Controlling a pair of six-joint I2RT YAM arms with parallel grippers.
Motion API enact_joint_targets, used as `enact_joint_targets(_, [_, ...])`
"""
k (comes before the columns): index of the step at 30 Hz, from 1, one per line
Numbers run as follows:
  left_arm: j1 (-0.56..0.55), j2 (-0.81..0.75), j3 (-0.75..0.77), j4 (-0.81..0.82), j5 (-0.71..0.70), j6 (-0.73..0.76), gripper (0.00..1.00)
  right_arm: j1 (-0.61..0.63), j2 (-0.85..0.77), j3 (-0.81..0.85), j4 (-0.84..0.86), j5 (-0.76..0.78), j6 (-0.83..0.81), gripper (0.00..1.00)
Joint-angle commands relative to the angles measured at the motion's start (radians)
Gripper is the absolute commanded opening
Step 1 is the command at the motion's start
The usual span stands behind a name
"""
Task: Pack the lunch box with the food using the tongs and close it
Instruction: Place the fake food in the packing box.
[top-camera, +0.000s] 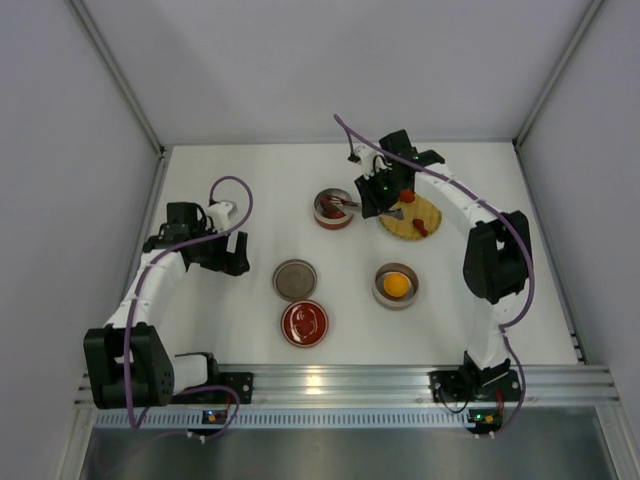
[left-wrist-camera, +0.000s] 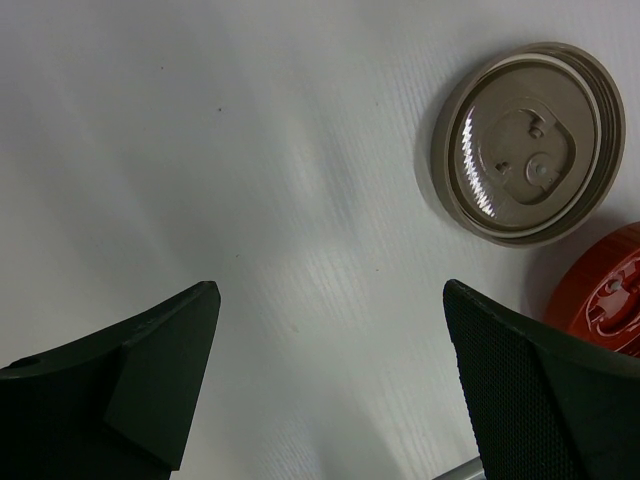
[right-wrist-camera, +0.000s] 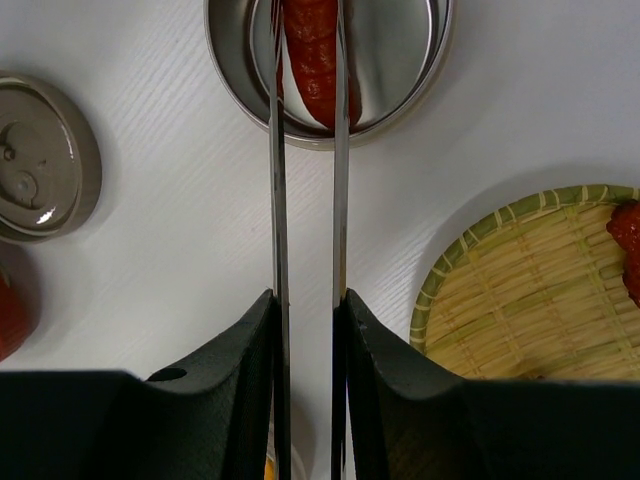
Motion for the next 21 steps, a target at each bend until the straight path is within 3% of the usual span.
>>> enact_joint_targets(1, [-0.002, 0.003, 0.019, 0.034, 0.010, 0.017, 0.98, 0.009, 0.000, 0.044, 0.026, -0.002, -0.015, 0.27])
enact_joint_targets(9, [-0.002, 0.002, 0.025, 0.030, 0.013, 0.014, 0.98, 0.009, -0.029, 0.096, -0.020, 0.015, -0.035, 0.47])
enact_joint_targets(21, [-0.002, -0.018, 0.046, 0.002, 0.019, 0.015, 0.98, -0.042, -0.166, 0.187, -0.127, 0.010, -0.056, 0.40])
